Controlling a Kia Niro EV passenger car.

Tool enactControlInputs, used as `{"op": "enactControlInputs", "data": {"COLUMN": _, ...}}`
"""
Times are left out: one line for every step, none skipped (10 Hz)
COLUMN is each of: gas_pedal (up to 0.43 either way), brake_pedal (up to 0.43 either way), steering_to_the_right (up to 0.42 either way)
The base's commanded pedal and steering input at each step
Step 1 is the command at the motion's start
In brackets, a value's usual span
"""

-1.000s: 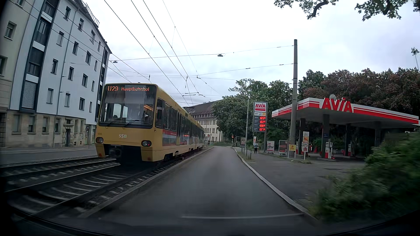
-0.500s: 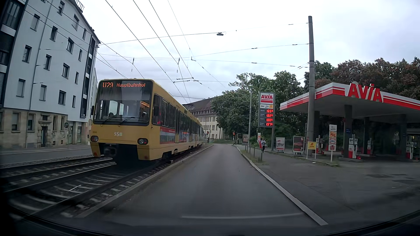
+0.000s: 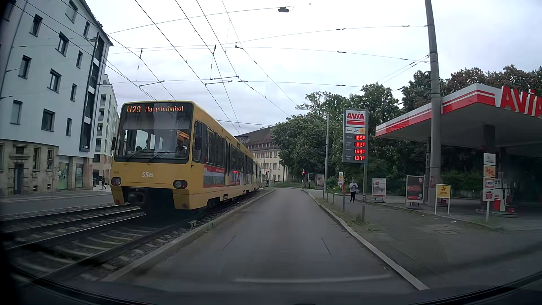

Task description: Follow the waypoints while adhering to traffic rules and regulations

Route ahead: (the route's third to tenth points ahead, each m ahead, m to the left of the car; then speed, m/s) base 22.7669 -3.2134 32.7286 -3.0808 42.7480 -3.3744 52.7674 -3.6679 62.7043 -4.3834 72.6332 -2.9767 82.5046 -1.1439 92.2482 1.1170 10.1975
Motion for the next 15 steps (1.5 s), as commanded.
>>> {"op": "enactControlInputs", "data": {"gas_pedal": 0.028, "brake_pedal": 0.0, "steering_to_the_right": 0.009}}
{"op": "enactControlInputs", "data": {"gas_pedal": 0.028, "brake_pedal": 0.0, "steering_to_the_right": 0.009}}
{"op": "enactControlInputs", "data": {"gas_pedal": 0.028, "brake_pedal": 0.0, "steering_to_the_right": 0.008}}
{"op": "enactControlInputs", "data": {"gas_pedal": 0.028, "brake_pedal": 0.0, "steering_to_the_right": 0.009}}
{"op": "enactControlInputs", "data": {"gas_pedal": 0.028, "brake_pedal": 0.0, "steering_to_the_right": 0.009}}
{"op": "enactControlInputs", "data": {"gas_pedal": 0.008, "brake_pedal": 0.0, "steering_to_the_right": 0.008}}
{"op": "enactControlInputs", "data": {"gas_pedal": 0.0, "brake_pedal": 0.0, "steering_to_the_right": 0.009}}
{"op": "enactControlInputs", "data": {"gas_pedal": 0.0, "brake_pedal": 0.0, "steering_to_the_right": 0.011}}
{"op": "enactControlInputs", "data": {"gas_pedal": 0.0, "brake_pedal": 0.0, "steering_to_the_right": 0.013}}
{"op": "enactControlInputs", "data": {"gas_pedal": 0.0, "brake_pedal": 0.0, "steering_to_the_right": 0.012}}
{"op": "enactControlInputs", "data": {"gas_pedal": 0.0, "brake_pedal": 0.0, "steering_to_the_right": 0.012}}
{"op": "enactControlInputs", "data": {"gas_pedal": 0.0, "brake_pedal": 0.0, "steering_to_the_right": 0.012}}
{"op": "enactControlInputs", "data": {"gas_pedal": 0.0, "brake_pedal": 0.0, "steering_to_the_right": 0.011}}
{"op": "enactControlInputs", "data": {"gas_pedal": 0.0, "brake_pedal": 0.0, "steering_to_the_right": 0.01}}
{"op": "enactControlInputs", "data": {"gas_pedal": 0.0, "brake_pedal": 0.0, "steering_to_the_right": 0.009}}
